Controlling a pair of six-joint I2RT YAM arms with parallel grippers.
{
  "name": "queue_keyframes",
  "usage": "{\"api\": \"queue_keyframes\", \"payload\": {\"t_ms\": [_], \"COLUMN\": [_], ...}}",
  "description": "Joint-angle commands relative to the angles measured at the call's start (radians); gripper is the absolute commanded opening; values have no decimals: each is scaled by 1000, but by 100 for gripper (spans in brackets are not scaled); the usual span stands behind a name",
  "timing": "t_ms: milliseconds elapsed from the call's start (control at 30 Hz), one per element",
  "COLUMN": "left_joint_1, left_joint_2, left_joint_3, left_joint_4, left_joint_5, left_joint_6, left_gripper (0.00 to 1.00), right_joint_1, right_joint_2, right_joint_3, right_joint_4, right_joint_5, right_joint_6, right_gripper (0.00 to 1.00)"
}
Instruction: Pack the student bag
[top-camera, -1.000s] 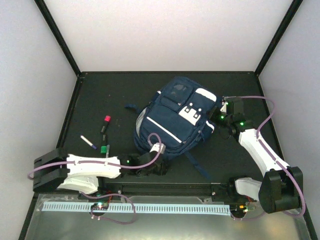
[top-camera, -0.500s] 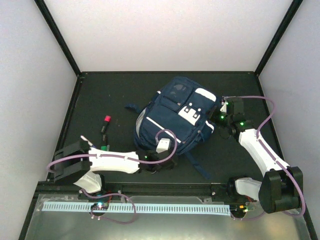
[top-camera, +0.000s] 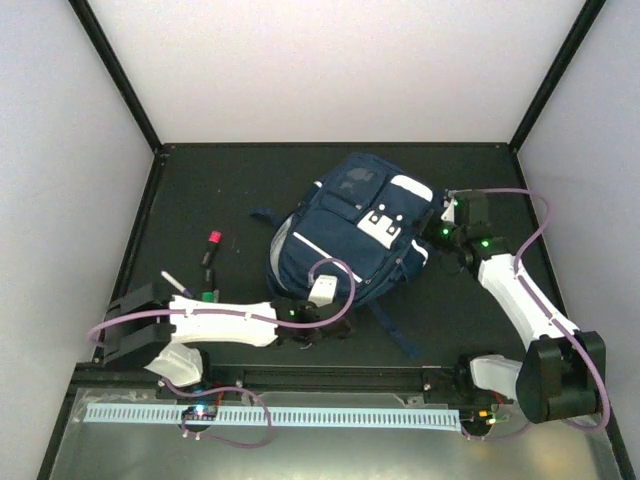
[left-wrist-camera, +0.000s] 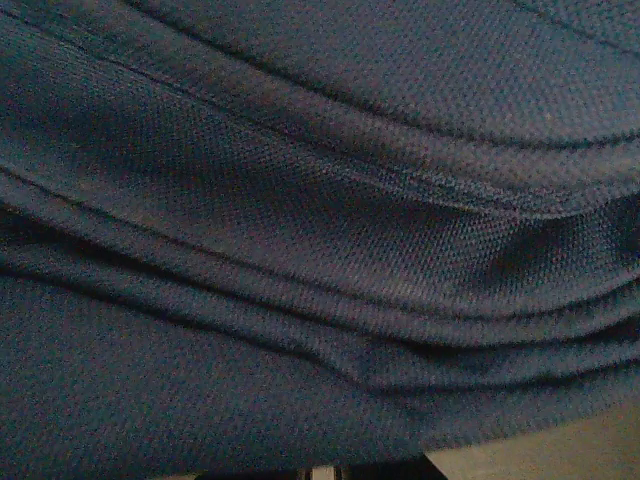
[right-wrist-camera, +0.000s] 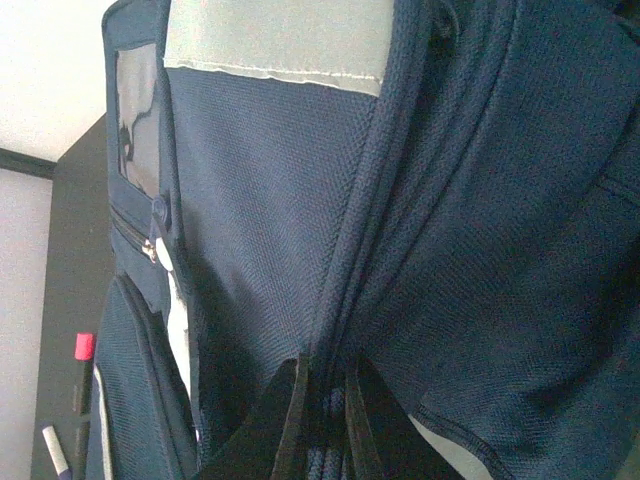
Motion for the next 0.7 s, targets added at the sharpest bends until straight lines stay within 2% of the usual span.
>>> {"api": "queue_keyframes", "payload": {"t_ms": [0, 167, 300, 333, 433, 467, 533, 667], "left_joint_1": [2, 27, 82, 92, 102, 103, 104, 109], "left_joint_2": [-95, -216, -350, -378, -454, -470, -488, -490], "left_joint_3": [-8, -68, -159, -182, -226, -230, -217, -118], "left_joint_4": [-82, -138, -122, -95, 26, 71, 124, 83], "left_joint_5": [-52, -35, 6, 26, 118, 159, 235, 310], "left_joint_6": [103, 133, 146, 169, 261, 301, 369, 469], "left_gripper": [1, 2, 2, 2, 2, 2, 1, 2], "right_joint_1": [-39, -102, -123, -125, -124, -124, -122, -95], "right_joint_2": [14, 54, 66, 65, 52, 35, -13, -124], "right_joint_3": [80, 134, 145, 142, 139, 127, 108, 83], "right_joint_4": [-36, -83, -111, -100, -76, -64, -58, -92], "right_joint_5": [-18, 5, 57, 31, -109, -136, -172, -217], "right_joint_6": [-77, -129, -157, -177, -259, -271, -316, -393], "right_gripper": [3, 3, 3, 8, 40, 46, 53, 59]}}
